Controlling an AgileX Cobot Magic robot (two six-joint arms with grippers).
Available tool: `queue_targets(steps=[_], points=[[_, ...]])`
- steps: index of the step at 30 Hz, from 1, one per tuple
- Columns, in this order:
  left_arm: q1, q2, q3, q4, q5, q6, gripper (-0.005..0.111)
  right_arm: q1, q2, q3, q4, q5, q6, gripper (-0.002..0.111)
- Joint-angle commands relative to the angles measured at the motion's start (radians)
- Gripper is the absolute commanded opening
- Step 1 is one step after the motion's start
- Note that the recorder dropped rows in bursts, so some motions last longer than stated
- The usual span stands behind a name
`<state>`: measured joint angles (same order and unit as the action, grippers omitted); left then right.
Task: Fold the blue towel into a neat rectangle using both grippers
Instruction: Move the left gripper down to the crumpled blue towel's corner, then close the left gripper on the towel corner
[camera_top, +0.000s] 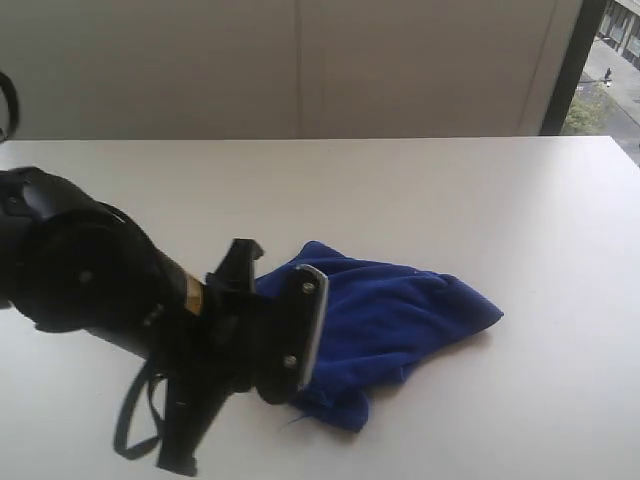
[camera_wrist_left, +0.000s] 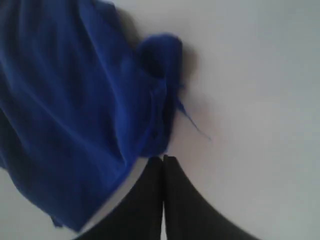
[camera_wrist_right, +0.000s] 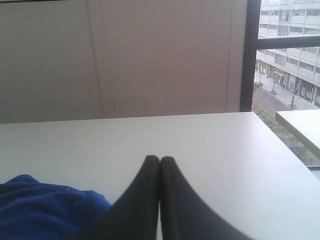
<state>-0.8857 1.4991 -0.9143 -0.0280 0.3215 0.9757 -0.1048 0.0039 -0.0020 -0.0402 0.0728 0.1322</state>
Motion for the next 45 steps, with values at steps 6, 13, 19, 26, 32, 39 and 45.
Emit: queue_targets(steps=[6, 13, 19, 26, 32, 39, 45], points=[[-0.052, 0.114, -0.014, -0.032, -0.172, 0.041, 0.050, 0.042, -0.004, 0.002, -0.002, -0.005, 0.006, 0.000], [-0.073, 0.173, -0.014, -0.032, -0.242, 0.109, 0.049, 0.047, -0.004, 0.002, -0.002, -0.005, 0.006, 0.000], [-0.073, 0.233, -0.014, -0.032, -0.257, 0.122, 0.049, 0.047, -0.004, 0.002, -0.002, -0.005, 0.006, 0.000], [-0.073, 0.260, -0.014, -0.032, -0.346, 0.124, 0.049, 0.047, -0.004, 0.002, -0.002, -0.005, 0.006, 0.000], [-0.073, 0.260, -0.014, -0.032, -0.348, 0.179, 0.041, 0.047, -0.004, 0.002, -0.002, -0.005, 0.006, 0.000], [-0.073, 0.260, -0.007, -0.032, -0.338, 0.236, 0.039, 0.047, -0.004, 0.002, -0.002, -0.005, 0.006, 0.000], [-0.073, 0.260, -0.005, -0.032, -0.321, 0.344, 0.041, 0.047, -0.004, 0.002, -0.002, -0.005, 0.006, 0.000]])
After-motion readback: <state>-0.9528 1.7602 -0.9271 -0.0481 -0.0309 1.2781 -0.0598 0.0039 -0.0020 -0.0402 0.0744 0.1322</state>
